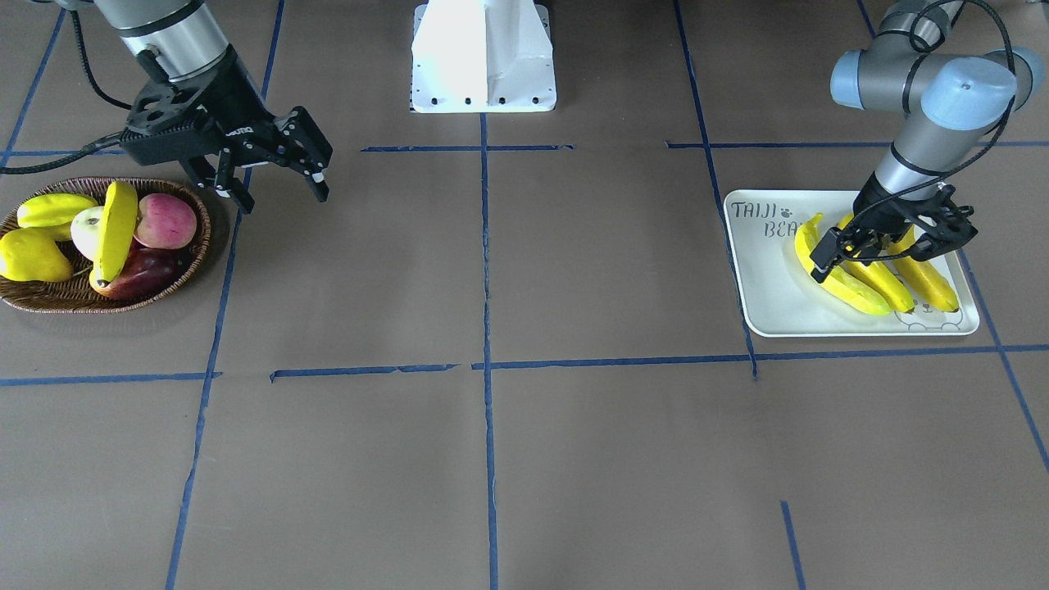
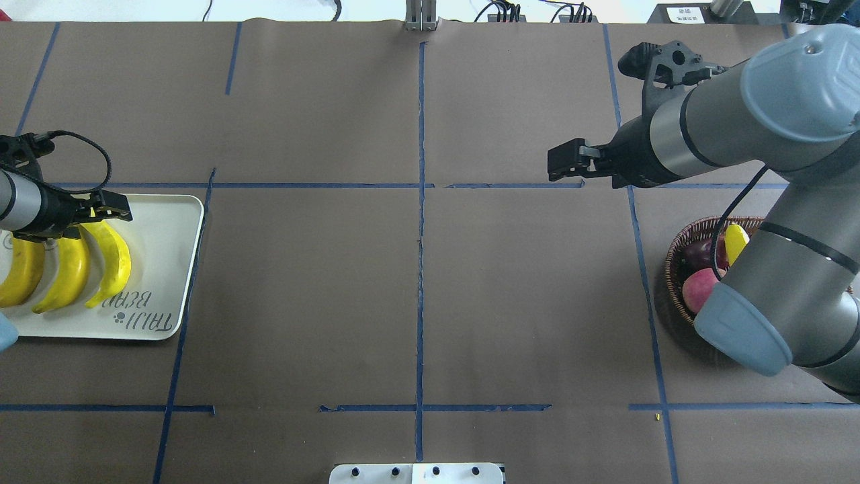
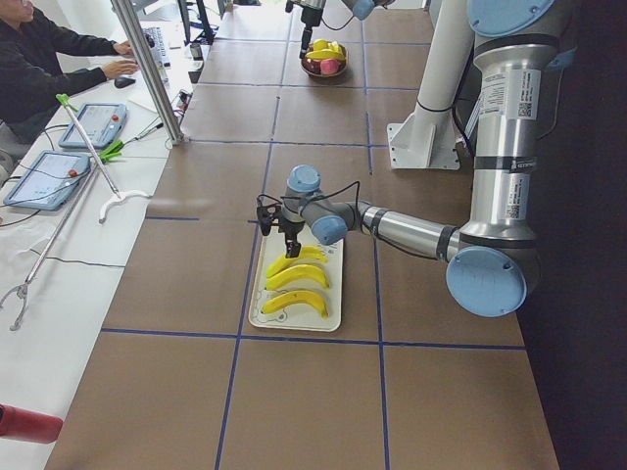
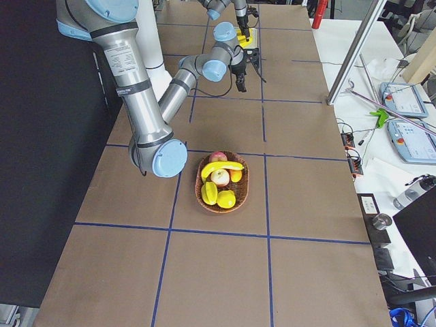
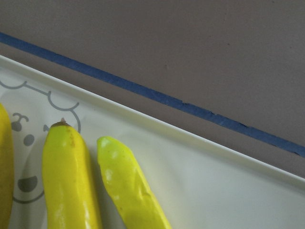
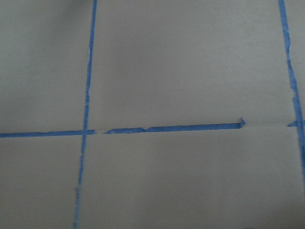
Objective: Transfer all bananas from basket to plate
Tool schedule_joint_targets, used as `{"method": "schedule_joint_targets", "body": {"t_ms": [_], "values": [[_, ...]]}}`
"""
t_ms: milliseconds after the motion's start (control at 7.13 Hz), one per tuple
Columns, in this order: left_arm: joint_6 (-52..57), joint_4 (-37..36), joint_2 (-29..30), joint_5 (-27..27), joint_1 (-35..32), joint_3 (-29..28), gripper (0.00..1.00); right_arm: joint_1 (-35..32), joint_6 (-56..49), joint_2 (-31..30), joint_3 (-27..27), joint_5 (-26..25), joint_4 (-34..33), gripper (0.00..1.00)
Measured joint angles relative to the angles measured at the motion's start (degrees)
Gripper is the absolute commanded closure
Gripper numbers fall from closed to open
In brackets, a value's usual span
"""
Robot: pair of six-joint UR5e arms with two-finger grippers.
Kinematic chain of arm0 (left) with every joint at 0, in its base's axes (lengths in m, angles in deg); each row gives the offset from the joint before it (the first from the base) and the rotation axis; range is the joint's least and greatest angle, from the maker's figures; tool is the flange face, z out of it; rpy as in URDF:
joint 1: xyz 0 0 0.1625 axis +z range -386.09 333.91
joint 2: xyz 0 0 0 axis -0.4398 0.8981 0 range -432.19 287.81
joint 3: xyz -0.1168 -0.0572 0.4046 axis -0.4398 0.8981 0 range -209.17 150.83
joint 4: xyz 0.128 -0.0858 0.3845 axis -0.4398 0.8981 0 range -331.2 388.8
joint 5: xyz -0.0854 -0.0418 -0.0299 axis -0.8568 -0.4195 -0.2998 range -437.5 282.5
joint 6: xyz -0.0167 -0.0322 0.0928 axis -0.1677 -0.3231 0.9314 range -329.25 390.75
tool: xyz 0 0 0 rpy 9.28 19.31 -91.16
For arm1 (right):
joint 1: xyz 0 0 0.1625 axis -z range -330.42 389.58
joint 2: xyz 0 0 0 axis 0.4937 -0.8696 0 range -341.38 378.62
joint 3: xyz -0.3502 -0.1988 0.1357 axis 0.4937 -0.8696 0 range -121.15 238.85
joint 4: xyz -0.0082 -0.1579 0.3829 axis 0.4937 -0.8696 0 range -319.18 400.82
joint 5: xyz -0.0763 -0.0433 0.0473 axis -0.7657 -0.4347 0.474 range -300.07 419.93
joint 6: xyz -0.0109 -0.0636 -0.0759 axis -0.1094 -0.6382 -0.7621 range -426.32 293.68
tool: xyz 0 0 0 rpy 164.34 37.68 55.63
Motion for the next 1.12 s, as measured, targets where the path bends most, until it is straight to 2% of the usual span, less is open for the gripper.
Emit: {"method": "schedule_joint_targets", "body": {"t_ms": [280,561,841,1121], "values": [[-0.31,-0.22,0.13,-1.99,-0.01,4.20,0.00,-2.89,-9.79,-10.43,2.91,0.71,-0.53,0.00],[-0.67,-0.25,0.31,-2.23,0.05,5.13,0.00,-3.52,-15.92,-19.71,4.89,0.15,-0.02,0.00],[-0.78,-0.26,0.36,-2.21,0.14,5.19,0.00,-3.44,-21.90,-24.64,5.62,-0.39,-0.07,0.00],[-0.84,-0.20,0.36,-2.22,0.28,5.02,0.00,0.10,-26.92,-28.04,5.53,-4.64,-0.51,0.00]]}}
